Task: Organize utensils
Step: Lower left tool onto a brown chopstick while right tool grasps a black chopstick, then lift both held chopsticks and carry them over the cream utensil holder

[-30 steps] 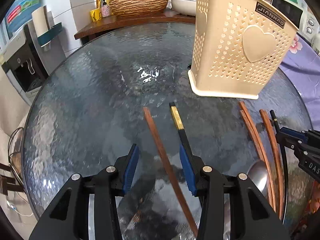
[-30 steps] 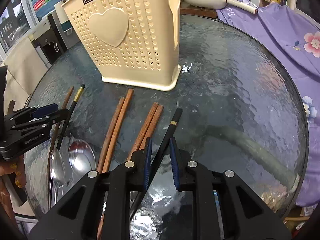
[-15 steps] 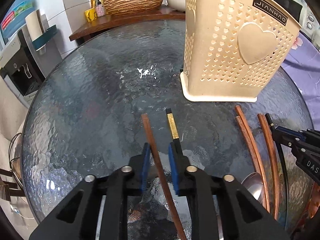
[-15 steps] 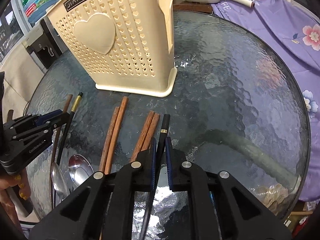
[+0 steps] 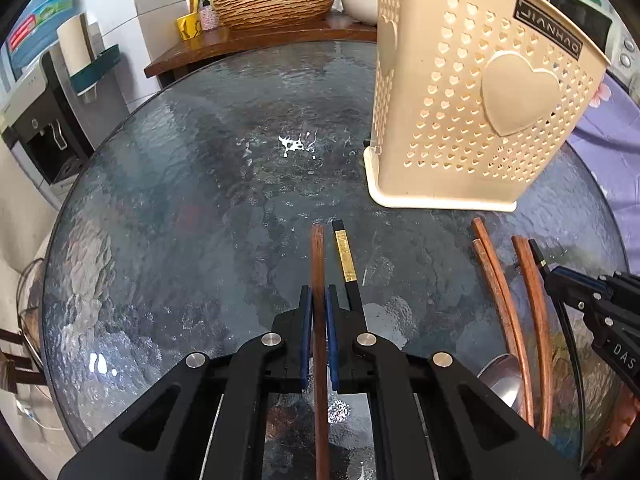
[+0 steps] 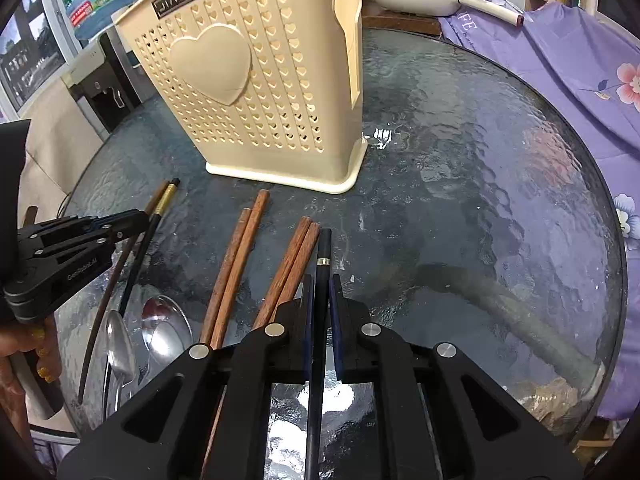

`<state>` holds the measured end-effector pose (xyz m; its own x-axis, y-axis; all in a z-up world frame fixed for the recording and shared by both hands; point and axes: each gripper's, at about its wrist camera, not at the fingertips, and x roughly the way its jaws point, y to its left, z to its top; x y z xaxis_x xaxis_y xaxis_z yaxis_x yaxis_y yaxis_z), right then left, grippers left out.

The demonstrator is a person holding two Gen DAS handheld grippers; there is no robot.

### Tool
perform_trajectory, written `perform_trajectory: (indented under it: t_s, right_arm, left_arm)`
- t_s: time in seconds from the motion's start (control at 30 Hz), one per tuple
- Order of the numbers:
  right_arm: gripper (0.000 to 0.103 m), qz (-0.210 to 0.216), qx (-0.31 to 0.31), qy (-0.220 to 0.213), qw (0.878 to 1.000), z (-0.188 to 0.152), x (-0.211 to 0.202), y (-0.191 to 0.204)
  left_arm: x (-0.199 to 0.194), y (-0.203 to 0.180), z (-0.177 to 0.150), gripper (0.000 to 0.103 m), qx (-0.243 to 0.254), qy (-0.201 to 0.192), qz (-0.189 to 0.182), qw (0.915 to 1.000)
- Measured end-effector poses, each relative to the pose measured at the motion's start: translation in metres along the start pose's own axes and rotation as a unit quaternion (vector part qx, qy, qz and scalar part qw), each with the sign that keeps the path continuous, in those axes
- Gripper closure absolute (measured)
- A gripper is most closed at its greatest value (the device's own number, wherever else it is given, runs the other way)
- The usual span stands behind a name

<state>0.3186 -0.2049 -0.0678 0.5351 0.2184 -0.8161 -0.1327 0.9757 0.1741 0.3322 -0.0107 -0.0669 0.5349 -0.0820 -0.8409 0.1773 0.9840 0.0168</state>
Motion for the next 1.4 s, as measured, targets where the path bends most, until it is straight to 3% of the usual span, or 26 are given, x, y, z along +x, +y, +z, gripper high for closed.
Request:
perform_trajectory:
  t_s: [0.4,0.8,1.13,1.4]
  right_arm:
    - [0.095,0.030,-0.017,-0.080,0.996,0.000,-0.054,0.004]
    - [0.095,0.077,-0.036,-0.159,0.984,0.002,-0.128,0.008]
    - [0.095,0.119,-0.050,-0.201,0.971,0.006,-0.189,0.013]
    - [0.095,0.117,-0.070,-0.212,0.968,0.013,-0.206,0.023]
  left_arm:
    - [-0.060,-0.007,-0.003,0.096,0.012,-0.074,-0.005,0.9972]
    - [-0.125,0.003,0.000,0.096,-0.008,-0.136,-0.050,0.9894]
    - [-0.184,0.001,0.004,0.096,0.003,-0.194,-0.084,0.9773]
    - [-0.195,-0.001,0.008,0.096,0.004,-0.209,-0.083,0.9745]
